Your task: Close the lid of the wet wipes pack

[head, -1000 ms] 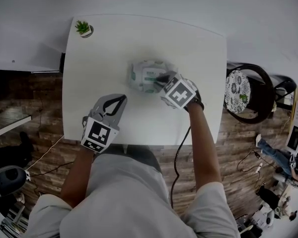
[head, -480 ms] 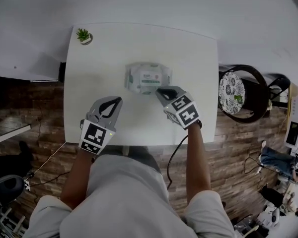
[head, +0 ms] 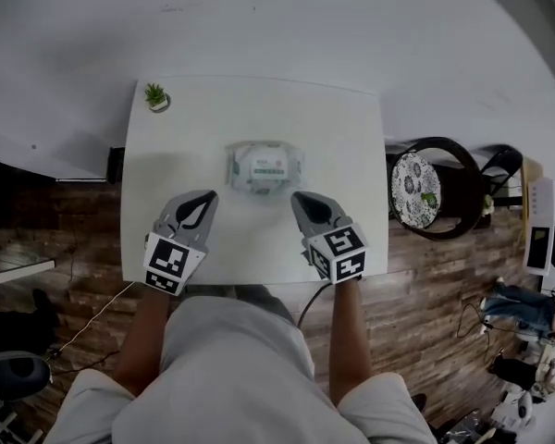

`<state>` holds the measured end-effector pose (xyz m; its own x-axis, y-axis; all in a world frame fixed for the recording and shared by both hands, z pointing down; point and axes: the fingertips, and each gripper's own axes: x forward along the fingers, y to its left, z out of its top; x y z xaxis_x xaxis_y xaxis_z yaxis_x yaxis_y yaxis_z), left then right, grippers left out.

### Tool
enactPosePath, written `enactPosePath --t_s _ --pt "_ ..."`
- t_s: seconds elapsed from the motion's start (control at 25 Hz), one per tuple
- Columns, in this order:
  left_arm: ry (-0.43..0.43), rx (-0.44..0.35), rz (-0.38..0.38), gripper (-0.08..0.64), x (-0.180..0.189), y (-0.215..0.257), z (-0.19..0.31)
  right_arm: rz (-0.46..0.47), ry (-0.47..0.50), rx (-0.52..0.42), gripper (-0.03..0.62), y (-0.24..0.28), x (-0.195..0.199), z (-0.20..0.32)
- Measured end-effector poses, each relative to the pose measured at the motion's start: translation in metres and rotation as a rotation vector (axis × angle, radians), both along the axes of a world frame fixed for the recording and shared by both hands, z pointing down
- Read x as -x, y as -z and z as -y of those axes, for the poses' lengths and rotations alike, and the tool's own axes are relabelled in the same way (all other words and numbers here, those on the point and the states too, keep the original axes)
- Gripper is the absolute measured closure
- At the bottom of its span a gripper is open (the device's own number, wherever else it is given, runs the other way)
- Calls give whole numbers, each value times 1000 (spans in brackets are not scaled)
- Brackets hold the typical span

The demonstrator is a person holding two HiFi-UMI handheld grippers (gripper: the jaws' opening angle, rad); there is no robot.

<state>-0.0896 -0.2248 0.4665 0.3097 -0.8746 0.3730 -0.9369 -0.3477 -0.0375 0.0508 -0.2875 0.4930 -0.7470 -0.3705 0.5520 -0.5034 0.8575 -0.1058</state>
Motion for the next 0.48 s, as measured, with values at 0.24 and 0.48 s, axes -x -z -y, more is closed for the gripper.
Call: enactPosePath --t_s 0.24,0.48 --pt "40 -62 -37 554 10 29 0 95 -126 -126 588 41 -20 4" --pt "48 -88 -49 554 10 47 -4 148 -187 -220 588 69 -32 -3"
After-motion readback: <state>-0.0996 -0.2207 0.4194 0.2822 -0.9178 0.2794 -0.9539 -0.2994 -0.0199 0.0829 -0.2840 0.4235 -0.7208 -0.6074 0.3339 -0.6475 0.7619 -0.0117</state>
